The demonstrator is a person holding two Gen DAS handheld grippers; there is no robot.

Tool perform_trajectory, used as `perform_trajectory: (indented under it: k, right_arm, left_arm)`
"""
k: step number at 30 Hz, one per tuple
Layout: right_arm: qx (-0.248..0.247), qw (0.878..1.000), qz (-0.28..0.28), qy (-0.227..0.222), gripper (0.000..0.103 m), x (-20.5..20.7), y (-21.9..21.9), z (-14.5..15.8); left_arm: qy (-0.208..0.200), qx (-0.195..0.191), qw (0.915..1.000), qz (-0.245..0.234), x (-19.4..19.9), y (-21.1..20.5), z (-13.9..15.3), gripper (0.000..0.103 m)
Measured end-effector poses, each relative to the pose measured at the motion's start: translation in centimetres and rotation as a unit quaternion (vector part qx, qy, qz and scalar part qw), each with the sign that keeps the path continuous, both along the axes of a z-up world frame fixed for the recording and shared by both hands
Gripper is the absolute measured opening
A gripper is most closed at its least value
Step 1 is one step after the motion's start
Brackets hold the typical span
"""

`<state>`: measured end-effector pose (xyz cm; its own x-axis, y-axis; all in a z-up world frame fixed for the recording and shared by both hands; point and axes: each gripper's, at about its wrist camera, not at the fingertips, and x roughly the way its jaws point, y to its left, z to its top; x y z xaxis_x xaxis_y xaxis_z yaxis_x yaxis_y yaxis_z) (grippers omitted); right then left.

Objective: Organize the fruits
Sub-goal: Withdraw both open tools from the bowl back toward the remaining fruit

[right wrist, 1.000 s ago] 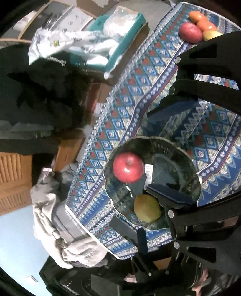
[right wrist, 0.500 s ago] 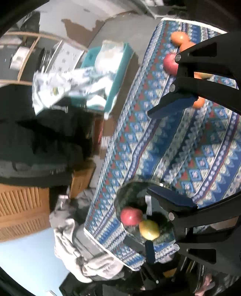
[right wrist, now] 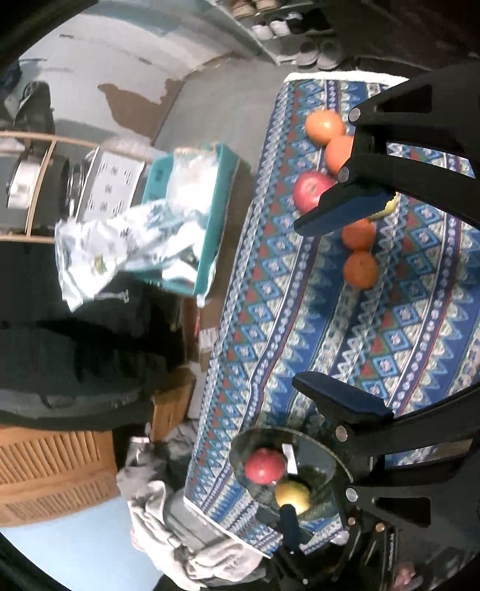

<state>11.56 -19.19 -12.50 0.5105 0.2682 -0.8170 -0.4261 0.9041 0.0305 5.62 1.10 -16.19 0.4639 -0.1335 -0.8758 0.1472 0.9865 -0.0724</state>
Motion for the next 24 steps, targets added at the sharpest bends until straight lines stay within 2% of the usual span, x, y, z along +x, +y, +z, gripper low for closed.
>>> perform_trajectory:
  k: [16,24]
  right_arm:
    - [-0.002,0.998,-0.064,0.006,0.078,-0.4,-8.0,-0.1]
    - [-0.003,0.996,-0.083,0.011,0.078,-0.5,-10.7,-0.4]
  left_arm:
    - [-0.008,0.026,0.9982,-0.053,1.5,-6.0,1.0,0.08]
    - [-0.009,0.032,0.9967,-0.074,3.1,-8.5,1.5,0.08]
